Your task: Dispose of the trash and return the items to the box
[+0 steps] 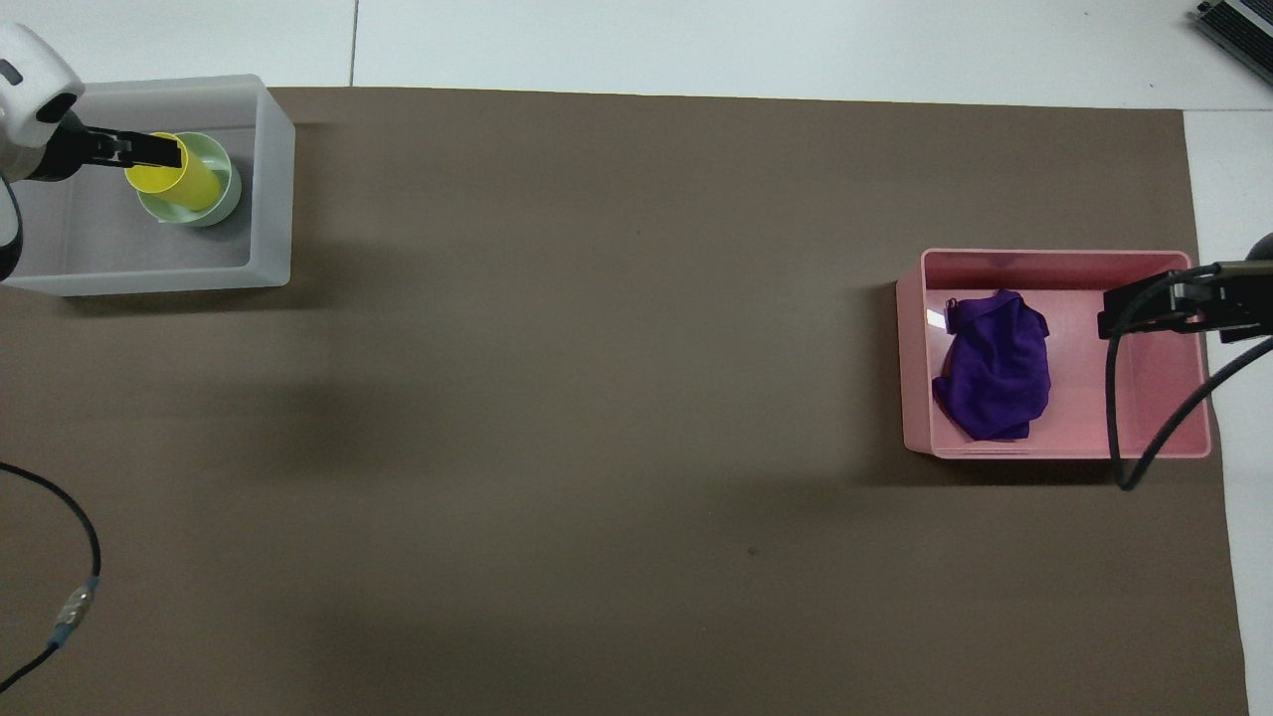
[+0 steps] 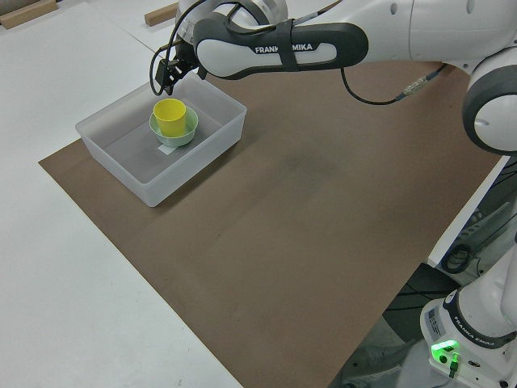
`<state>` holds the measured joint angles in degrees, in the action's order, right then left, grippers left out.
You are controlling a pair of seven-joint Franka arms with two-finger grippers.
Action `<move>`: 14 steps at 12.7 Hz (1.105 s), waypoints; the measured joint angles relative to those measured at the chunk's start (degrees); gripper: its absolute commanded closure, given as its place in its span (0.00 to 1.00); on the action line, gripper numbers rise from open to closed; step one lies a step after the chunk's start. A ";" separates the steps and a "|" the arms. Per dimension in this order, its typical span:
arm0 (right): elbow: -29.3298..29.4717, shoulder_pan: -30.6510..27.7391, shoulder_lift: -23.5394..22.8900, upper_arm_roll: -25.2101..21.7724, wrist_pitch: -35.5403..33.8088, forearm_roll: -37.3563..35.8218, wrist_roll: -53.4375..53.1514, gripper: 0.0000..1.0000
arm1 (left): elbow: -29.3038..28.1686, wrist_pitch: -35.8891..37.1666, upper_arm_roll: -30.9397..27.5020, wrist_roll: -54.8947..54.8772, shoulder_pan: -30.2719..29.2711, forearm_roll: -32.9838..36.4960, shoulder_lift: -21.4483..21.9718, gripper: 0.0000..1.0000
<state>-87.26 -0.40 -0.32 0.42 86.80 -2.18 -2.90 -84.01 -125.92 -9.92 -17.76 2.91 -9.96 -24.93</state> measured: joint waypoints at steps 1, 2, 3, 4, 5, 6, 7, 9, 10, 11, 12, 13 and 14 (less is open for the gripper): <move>0.00 0.00 0.00 0.00 0.00 0.00 0.00 0.00 | -1.60 3.17 0.03 -0.15 0.53 0.10 3.20 0.00; 0.00 0.00 0.01 0.00 0.00 0.00 0.00 0.00 | -3.17 6.32 0.17 -0.23 0.93 0.91 6.30 0.00; 0.00 0.00 0.03 0.00 0.00 0.00 0.00 0.00 | -4.45 9.26 0.73 -0.27 1.18 2.74 9.19 0.00; 0.03 0.00 0.07 0.00 0.02 0.00 0.00 0.00 | -5.41 11.93 2.03 -0.20 1.25 4.58 11.68 0.00; 0.09 -0.01 0.16 -0.02 0.02 0.00 0.00 0.00 | -6.31 14.51 3.32 0.07 1.32 5.82 14.00 0.00; 0.15 -0.01 0.33 -0.03 0.02 -0.01 0.00 0.00 | -7.68 16.60 4.37 0.19 1.35 6.45 16.53 0.00; 0.19 -0.03 0.53 -0.05 0.02 -0.01 0.00 0.00 | -9.41 18.14 5.08 0.19 1.36 6.89 18.97 0.00; 0.19 -0.08 0.73 -0.09 0.02 -0.01 0.35 0.00 | -12.00 21.22 6.14 0.19 1.35 8.28 22.93 0.00; 0.15 -0.08 0.72 -0.10 0.02 -0.01 0.92 0.00 | -12.24 21.93 6.70 0.19 1.36 8.87 23.85 0.00; 0.10 -0.10 0.73 -0.11 0.02 -0.01 1.19 0.00 | -12.17 22.48 7.14 0.20 1.36 9.10 24.36 0.00; 0.04 -0.17 0.73 -0.14 0.02 -0.01 1.21 0.00 | -11.83 23.25 7.33 0.22 1.36 9.22 24.48 0.00; -0.04 -0.32 0.73 -0.14 0.02 -0.01 1.22 0.00 | -11.19 24.30 7.33 0.24 1.35 9.25 24.46 0.00; -0.07 -0.50 0.73 -0.15 0.02 -0.01 1.23 0.00 | -10.50 25.27 7.30 0.84 1.32 9.26 24.48 0.00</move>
<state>-87.34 -0.90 0.41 0.28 86.82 -2.19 -1.67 -94.51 -100.65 -2.63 -16.92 4.23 -0.71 -0.45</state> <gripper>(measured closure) 0.000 0.000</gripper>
